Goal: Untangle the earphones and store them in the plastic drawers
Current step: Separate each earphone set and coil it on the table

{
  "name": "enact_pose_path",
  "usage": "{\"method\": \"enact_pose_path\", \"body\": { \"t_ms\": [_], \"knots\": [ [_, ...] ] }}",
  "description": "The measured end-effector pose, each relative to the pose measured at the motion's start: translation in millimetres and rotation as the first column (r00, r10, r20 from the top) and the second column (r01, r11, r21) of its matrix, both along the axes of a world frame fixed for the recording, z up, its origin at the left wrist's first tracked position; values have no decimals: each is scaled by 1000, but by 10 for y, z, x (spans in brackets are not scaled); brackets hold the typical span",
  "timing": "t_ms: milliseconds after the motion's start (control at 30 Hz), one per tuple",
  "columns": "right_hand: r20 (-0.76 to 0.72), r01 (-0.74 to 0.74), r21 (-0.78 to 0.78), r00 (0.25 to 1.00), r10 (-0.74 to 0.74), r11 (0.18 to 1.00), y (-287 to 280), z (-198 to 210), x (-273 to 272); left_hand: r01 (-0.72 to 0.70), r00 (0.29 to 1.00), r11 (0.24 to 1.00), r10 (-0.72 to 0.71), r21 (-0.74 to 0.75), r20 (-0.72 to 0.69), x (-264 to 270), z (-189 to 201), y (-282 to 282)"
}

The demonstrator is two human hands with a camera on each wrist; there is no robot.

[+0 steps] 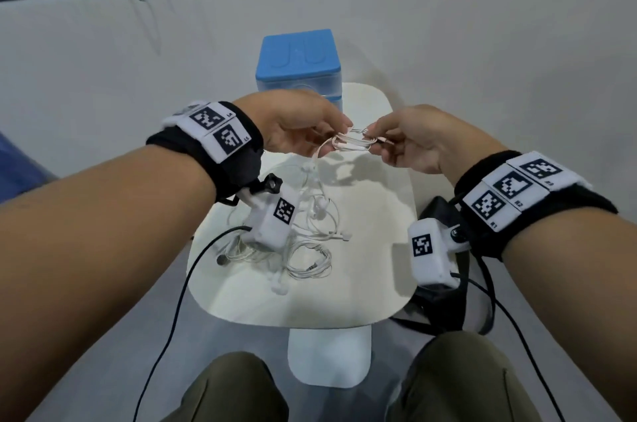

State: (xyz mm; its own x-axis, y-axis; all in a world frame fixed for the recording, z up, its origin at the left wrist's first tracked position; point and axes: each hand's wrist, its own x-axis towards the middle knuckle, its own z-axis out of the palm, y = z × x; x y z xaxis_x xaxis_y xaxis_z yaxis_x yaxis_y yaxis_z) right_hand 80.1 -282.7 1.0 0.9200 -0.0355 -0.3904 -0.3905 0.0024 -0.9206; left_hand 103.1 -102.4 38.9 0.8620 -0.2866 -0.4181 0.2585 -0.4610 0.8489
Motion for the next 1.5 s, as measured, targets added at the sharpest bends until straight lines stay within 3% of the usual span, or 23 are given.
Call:
{"method": "enact_pose_path", "body": {
  "t_ms": [167,433,567,733,967,1100,1300,1500],
  "knots": [
    [-41,-47,101,998,51,994,-31,29,26,68,998,998,-68,3,-10,21,118,15],
    [-61,-5,208,998,18,978,-103,74,40,18,999,997,-20,-75,-34,-23,311,-95],
    [-67,-33,183,997,46,982,-99,75,-1,46,998,996,-49,-70,-47,-94,311,-102],
    [22,-84,6,996,83,996,-27,78,-83,135,987,981,-145,137,66,-196,199,-4],
    [130,-204,-81,968,214,976,186,131,-213,139,990,990,-139,-14,-16,-504,117,262],
    [150,-281,-91,945,292,955,267,204,-322,163,987,986,-163,19,2,-628,230,391],
    [179,-122,-36,976,127,992,227,238,-374,137,981,974,-159,180,116,-574,351,399],
    [159,94,-123,985,-73,988,49,20,-267,152,945,938,-230,313,231,-252,138,84]
  ]
}}
